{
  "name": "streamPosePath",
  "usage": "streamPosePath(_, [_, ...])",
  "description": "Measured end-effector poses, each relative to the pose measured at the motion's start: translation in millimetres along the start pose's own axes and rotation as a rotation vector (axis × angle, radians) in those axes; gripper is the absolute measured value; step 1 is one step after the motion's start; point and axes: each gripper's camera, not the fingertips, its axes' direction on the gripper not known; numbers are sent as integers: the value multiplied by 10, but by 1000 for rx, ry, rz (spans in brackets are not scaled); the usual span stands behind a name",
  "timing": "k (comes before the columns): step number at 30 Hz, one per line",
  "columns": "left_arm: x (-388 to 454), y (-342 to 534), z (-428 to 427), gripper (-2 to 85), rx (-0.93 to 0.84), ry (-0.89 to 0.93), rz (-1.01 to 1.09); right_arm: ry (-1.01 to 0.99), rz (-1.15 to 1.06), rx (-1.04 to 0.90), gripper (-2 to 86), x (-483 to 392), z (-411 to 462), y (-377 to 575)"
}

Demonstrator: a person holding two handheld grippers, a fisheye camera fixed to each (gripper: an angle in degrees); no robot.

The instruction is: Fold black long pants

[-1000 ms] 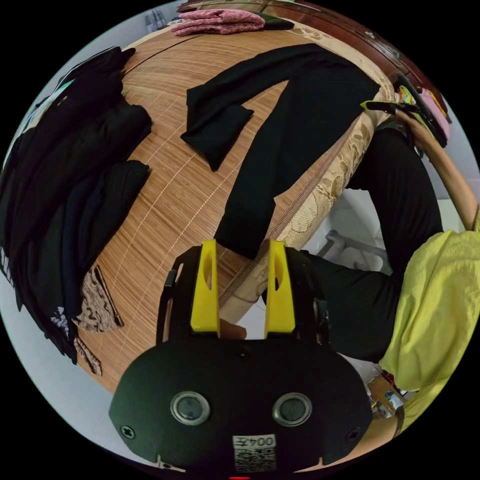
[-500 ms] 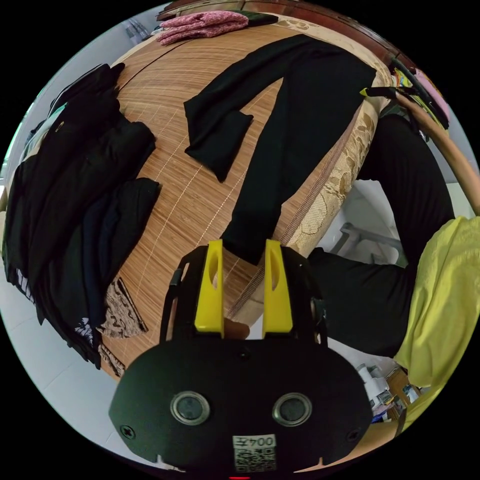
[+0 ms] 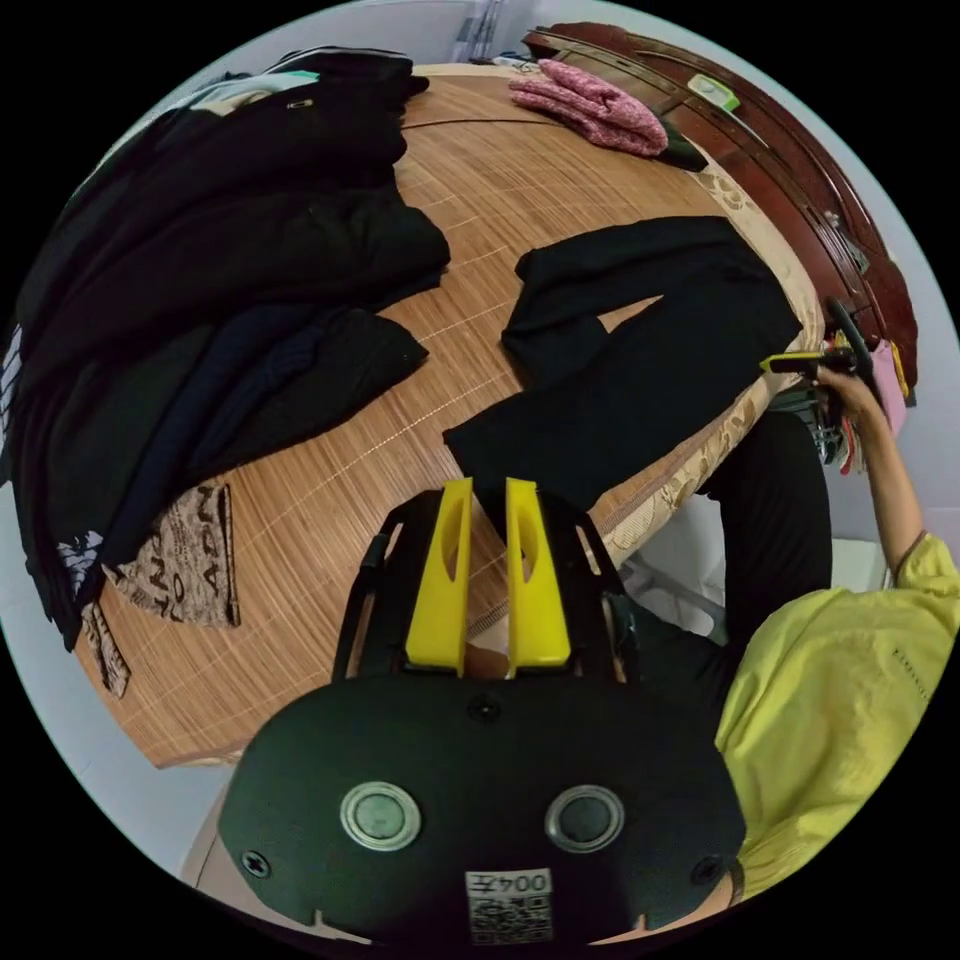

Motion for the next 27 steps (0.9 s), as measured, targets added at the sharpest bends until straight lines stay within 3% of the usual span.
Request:
streamPosePath(5, [216, 256, 121, 66, 83, -23, 121, 35, -56, -152, -8, -241, -16, -516])
streamPosePath(9, [401, 310, 539, 92, -48, -69, 209, 103, -92, -165, -7, -478, -28, -724])
streamPosePath(12, [419, 390, 612, 74, -26, -116, 202, 122, -125, -158, -7, -637, -50, -859])
streamPosePath(17, [360, 547, 579, 51, -48, -51, 222, 100, -182, -165, -7, -870, -106, -1096])
streamPosePath(22, [-97, 523, 139, 83, 155, 110, 64, 128, -237, -165, -5, -1162, -147, -1257])
streamPosePath(27, [-286, 146, 217, 112, 103, 177, 36, 155, -212, -181, 0, -1469, -192, -1408])
